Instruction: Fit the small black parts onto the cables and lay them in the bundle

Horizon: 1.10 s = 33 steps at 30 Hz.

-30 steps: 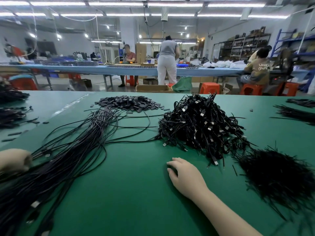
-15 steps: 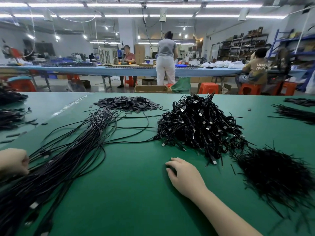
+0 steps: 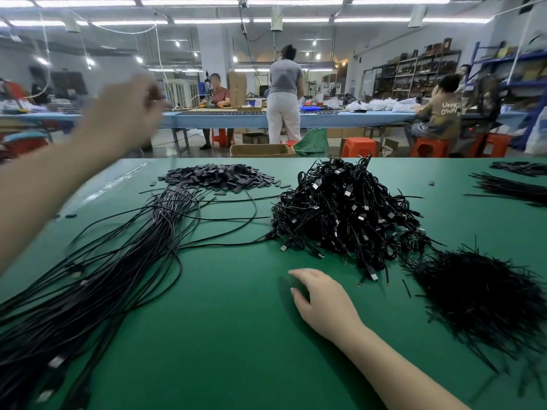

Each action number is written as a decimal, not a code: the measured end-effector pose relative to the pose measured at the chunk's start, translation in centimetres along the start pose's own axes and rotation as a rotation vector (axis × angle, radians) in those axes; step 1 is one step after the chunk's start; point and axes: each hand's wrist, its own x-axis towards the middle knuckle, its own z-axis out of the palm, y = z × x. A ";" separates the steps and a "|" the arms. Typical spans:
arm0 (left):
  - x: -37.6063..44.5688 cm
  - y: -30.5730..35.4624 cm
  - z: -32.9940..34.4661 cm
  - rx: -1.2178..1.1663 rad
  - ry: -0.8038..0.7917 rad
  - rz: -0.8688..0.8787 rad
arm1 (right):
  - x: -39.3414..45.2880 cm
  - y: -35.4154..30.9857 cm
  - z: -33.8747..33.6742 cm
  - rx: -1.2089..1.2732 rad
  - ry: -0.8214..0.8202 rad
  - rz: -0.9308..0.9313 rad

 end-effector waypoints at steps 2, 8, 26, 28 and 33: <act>-2.4 4.4 2.9 -0.098 -0.116 0.121 | -0.2 -0.1 -0.2 0.092 0.087 0.019; -12.5 14.1 12.3 -0.440 -0.378 0.222 | 0.0 0.0 -1.1 0.329 0.430 0.037; -10.3 3.9 10.6 -0.704 -0.847 -0.112 | 1.3 1.9 -2.0 0.773 0.585 0.413; -10.2 3.7 10.4 -0.953 -0.752 -0.326 | 1.0 1.5 -2.0 0.706 0.554 0.318; -9.9 5.5 10.7 -1.922 -0.608 -0.901 | 0.4 -0.1 -1.6 0.499 0.390 -0.041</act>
